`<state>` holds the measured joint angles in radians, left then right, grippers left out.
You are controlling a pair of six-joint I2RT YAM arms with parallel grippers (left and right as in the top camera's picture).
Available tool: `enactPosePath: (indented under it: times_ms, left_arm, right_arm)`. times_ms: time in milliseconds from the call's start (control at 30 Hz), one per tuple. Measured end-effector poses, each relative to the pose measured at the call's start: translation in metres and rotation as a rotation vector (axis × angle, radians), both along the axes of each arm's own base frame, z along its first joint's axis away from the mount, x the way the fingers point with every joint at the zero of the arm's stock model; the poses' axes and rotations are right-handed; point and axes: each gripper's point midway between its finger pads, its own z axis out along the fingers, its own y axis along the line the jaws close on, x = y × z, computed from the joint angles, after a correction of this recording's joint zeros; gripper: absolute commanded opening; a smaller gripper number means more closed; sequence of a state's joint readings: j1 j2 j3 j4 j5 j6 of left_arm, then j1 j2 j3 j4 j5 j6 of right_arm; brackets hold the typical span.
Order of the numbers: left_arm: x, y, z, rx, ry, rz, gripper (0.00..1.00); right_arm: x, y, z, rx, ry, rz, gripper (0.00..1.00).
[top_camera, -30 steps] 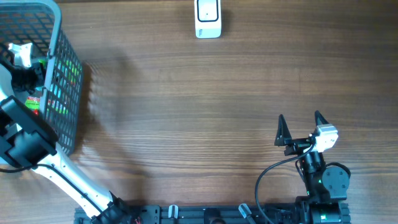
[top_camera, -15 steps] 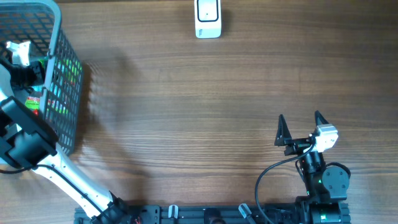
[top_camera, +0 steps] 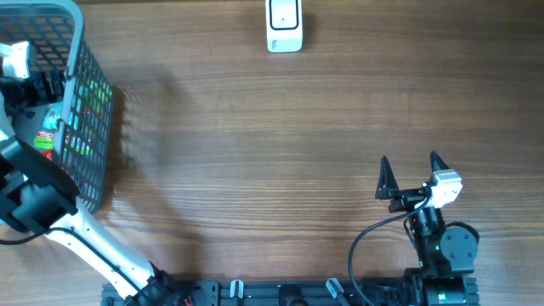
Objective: Scan the item barcode
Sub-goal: 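Grasp the green-and-white snack bag with the left gripper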
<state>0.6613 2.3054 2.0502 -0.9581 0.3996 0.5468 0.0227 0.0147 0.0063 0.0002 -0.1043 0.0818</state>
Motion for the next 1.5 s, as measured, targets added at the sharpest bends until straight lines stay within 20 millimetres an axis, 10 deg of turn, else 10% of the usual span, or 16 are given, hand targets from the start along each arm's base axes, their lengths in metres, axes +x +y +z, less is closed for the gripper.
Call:
enactPosePath:
  times_ms: [600, 767, 967, 1200, 1500]
  left_arm:
    - [-0.019, -0.007, -0.037, 0.012, 0.078, -0.059, 0.99]
    - [-0.024, -0.011, -0.046, -0.012, 0.107, -0.062, 0.7]
    - [-0.027, -0.008, -0.048, -0.009, 0.112, -0.064, 0.66]
    - [-0.028, -0.005, -0.05, -0.012, 0.104, -0.061, 0.11]
    - [-0.021, -0.007, -0.037, -0.065, 0.054, -0.026, 0.04]
  right_arm:
    - [0.0, 0.0, 0.0, 0.0, 0.0, 0.0, 1.0]
    - [0.0, 0.0, 0.0, 0.0, 0.0, 0.0, 1.0]
    - [0.0, 0.0, 0.0, 0.0, 0.0, 0.0, 1.0]
    - [0.0, 0.0, 0.0, 0.0, 0.0, 0.0, 1.0]
    - [0.0, 0.0, 0.0, 0.0, 0.0, 0.0, 1.0]
